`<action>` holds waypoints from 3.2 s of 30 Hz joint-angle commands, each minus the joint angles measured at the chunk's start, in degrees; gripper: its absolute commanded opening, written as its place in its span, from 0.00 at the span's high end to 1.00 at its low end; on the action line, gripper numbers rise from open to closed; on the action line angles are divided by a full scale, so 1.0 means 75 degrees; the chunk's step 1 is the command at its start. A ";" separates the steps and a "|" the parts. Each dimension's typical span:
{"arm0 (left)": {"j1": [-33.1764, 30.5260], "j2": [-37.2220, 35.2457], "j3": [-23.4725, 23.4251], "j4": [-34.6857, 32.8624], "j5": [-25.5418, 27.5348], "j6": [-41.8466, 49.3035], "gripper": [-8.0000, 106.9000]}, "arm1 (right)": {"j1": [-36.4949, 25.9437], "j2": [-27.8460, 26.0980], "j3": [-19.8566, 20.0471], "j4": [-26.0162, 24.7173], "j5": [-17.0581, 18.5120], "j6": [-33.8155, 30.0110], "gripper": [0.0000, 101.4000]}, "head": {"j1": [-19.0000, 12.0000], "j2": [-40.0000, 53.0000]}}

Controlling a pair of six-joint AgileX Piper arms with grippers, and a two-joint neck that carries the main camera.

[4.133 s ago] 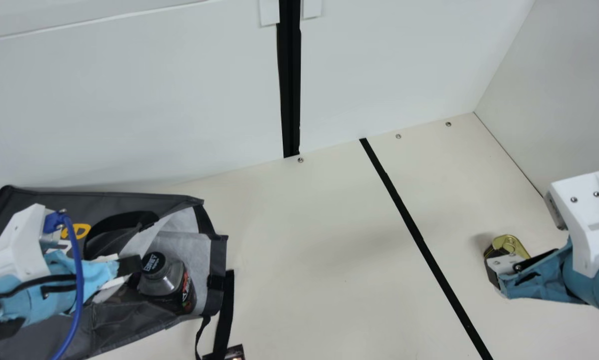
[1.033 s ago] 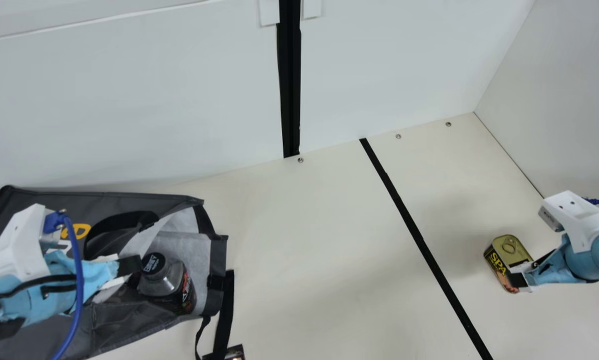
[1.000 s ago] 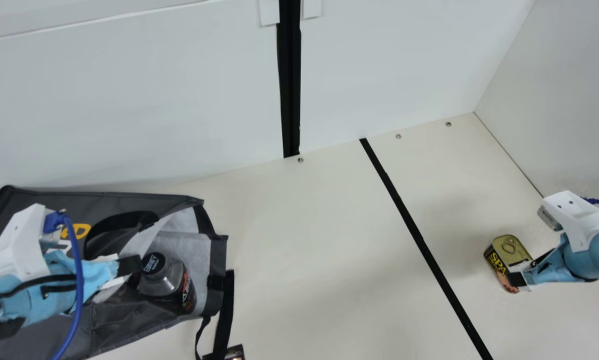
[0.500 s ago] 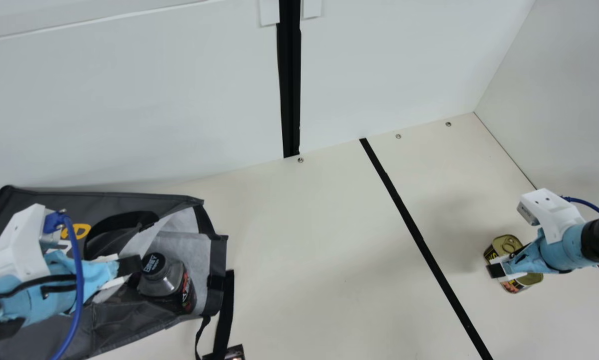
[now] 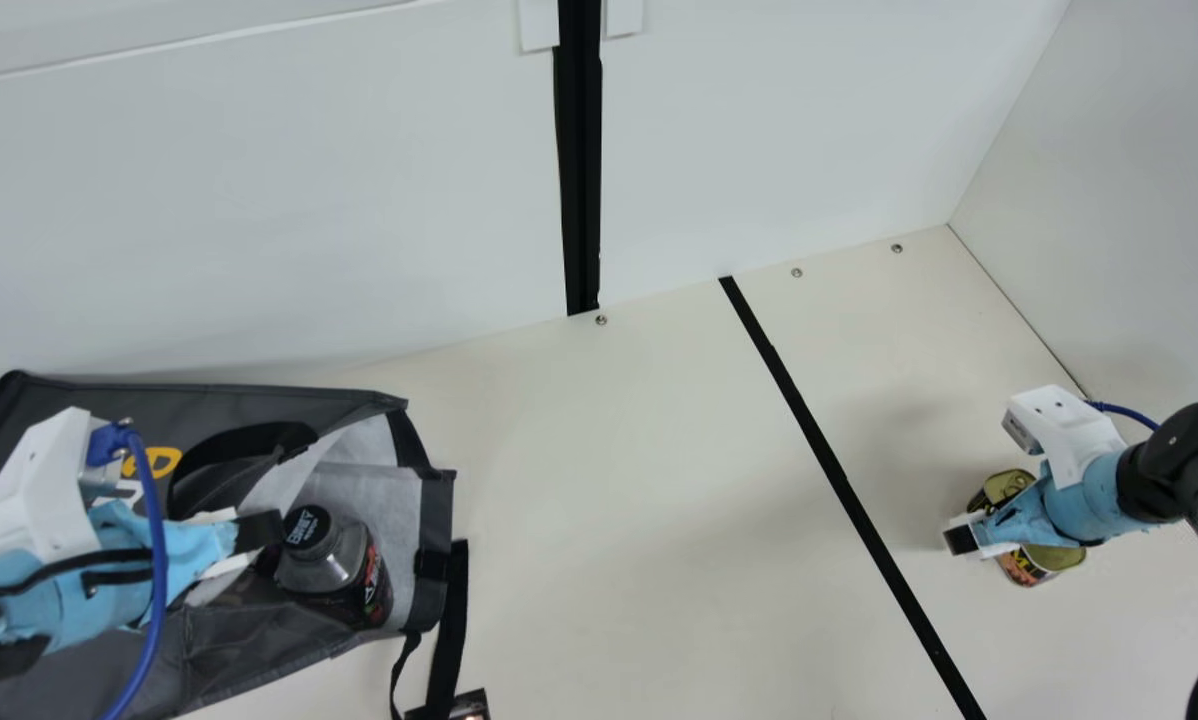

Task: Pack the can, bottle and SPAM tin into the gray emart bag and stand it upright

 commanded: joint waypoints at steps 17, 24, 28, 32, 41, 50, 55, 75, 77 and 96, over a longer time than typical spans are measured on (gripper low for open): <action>0.0000 0.0000 0.0000 0.0000 0.0000 0.0000 1.00 | 0.0051 -0.0061 -0.0153 0.0084 0.0162 -0.0115 1.00 | -0.0173 -0.0007; 0.0000 0.0000 0.0000 0.0000 0.0000 0.0000 1.00 | 0.0216 -0.0199 -0.0334 0.0198 0.0394 -0.0270 1.00 | -0.0173 -0.0007; 0.0000 0.0000 0.0000 0.0000 0.0000 0.0000 1.00 | 0.0392 -0.0282 -0.0474 0.0244 0.0568 -0.0345 1.00 | -0.0173 -0.0007; 0.0000 0.0000 0.0000 0.0000 0.0000 0.0000 1.00 | 0.0611 -0.0342 -0.0634 0.0286 0.0752 -0.0414 1.00 | -0.0173 -0.0007; 0.0000 0.0000 0.0000 0.0000 0.0000 0.0000 1.00 | 0.1184 -0.0450 -0.0990 0.0420 0.1266 -0.0540 1.00 | -0.0173 -0.0007; 0.0000 0.0000 0.0000 0.0000 0.0000 0.0000 1.00 | 0.1861 -0.0526 -0.1232 0.0539 0.1731 -0.0780 1.00 | -0.0173 -0.0007; 0.0000 0.0000 0.0000 0.0000 0.0000 0.0000 1.00 | 0.2274 -0.0537 -0.1380 0.0578 0.1922 -0.0979 1.00 | -0.0173 -0.0007; 0.0000 0.0000 0.0000 0.0000 0.0000 0.0000 1.00 | 0.3837 -0.0920 -0.1529 0.0766 0.2587 -0.1695 1.00 | -0.0173 -0.0007; 0.0000 0.0000 0.0000 0.0000 0.0000 0.0000 1.00 | 0.4039 -0.0999 -0.1477 0.0786 0.2633 -0.1728 1.00 | -0.0173 -0.0007; 0.0000 0.0000 0.0000 0.0000 0.0000 0.0000 1.00 | 0.5931 -0.1641 -0.1075 0.1149 0.3025 -0.1698 1.00 | -0.0173 -0.0007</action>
